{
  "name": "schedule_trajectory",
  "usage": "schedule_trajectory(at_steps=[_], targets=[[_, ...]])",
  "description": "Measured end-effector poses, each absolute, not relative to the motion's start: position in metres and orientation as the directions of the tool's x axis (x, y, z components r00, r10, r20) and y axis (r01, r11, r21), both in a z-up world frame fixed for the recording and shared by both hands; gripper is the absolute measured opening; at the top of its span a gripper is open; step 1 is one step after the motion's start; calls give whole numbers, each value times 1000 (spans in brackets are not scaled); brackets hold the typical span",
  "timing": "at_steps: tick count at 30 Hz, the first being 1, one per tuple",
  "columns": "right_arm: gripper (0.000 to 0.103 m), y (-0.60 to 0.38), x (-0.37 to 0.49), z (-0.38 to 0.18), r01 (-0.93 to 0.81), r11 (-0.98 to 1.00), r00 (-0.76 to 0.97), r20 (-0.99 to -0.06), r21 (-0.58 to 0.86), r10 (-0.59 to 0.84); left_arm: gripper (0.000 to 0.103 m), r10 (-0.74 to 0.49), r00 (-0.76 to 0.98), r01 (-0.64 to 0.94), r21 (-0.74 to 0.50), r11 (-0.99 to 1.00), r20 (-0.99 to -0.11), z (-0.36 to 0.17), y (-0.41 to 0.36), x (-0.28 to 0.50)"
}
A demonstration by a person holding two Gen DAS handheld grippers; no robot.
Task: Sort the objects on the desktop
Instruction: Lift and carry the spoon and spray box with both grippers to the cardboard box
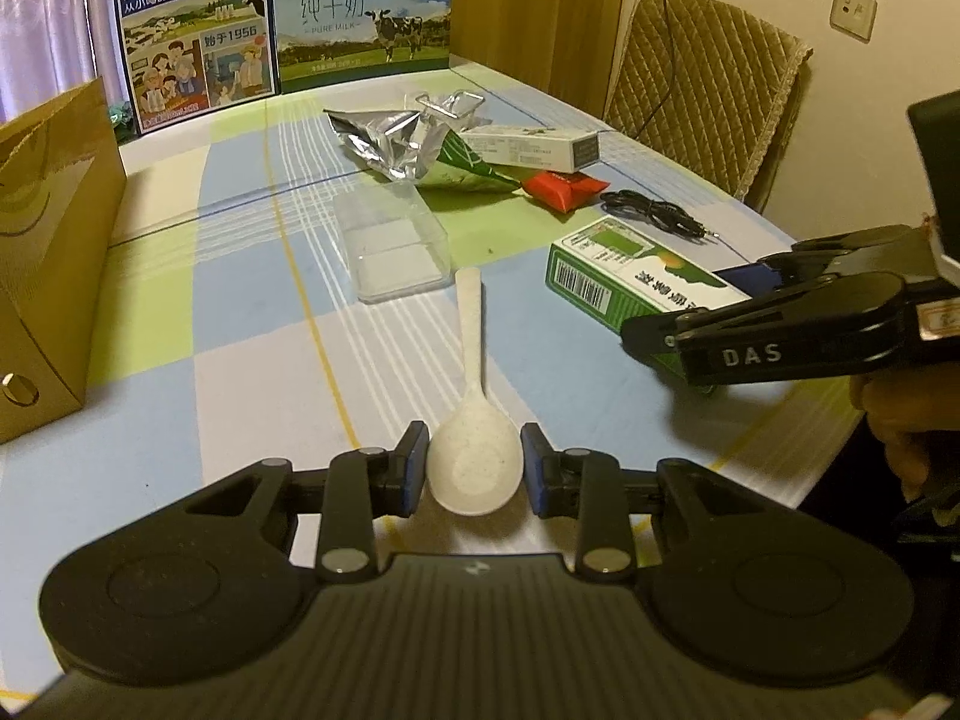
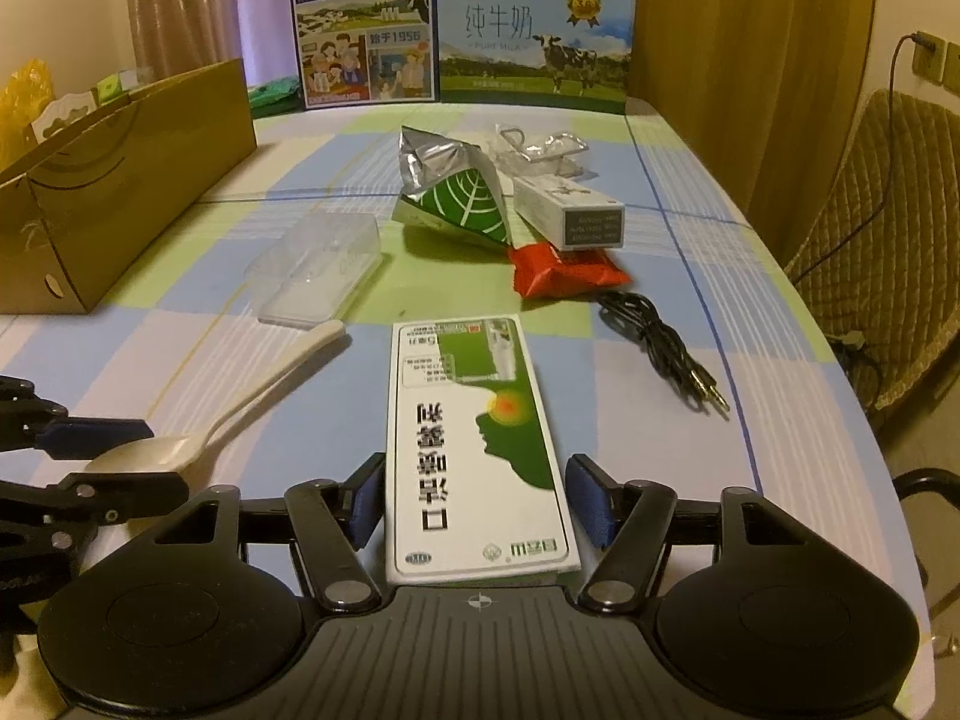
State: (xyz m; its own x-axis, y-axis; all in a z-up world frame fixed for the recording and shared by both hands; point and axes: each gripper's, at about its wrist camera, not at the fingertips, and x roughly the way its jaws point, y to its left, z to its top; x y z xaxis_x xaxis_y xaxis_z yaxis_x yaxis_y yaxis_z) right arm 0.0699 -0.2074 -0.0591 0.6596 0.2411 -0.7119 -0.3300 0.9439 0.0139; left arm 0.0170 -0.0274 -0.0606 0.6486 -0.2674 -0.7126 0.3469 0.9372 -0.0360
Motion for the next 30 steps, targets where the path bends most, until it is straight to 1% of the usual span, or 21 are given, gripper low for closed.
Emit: schedule_trajectory(at_steps=[5, 6, 16, 30], targets=[[60, -201, 78, -60, -331, 944, 657, -714, 14, 241, 27, -269, 653, 345, -38, 938, -708, -59, -27, 17], [53, -200, 80, -60, -331, 944, 652, -719, 15, 240, 27, -268, 655, 344, -37, 938, -707, -58, -26, 16], [53, -191, 67, -36, -326, 945, 674, -697, 15, 244, 27, -270, 703, 325, -41, 945, -657, -34, -16, 12], [52, -151, 56, -1, -393, 919, 693, -657, 0, 297, 27, -234, 764, 251, -56, 966, -601, -5, 18, -4]])
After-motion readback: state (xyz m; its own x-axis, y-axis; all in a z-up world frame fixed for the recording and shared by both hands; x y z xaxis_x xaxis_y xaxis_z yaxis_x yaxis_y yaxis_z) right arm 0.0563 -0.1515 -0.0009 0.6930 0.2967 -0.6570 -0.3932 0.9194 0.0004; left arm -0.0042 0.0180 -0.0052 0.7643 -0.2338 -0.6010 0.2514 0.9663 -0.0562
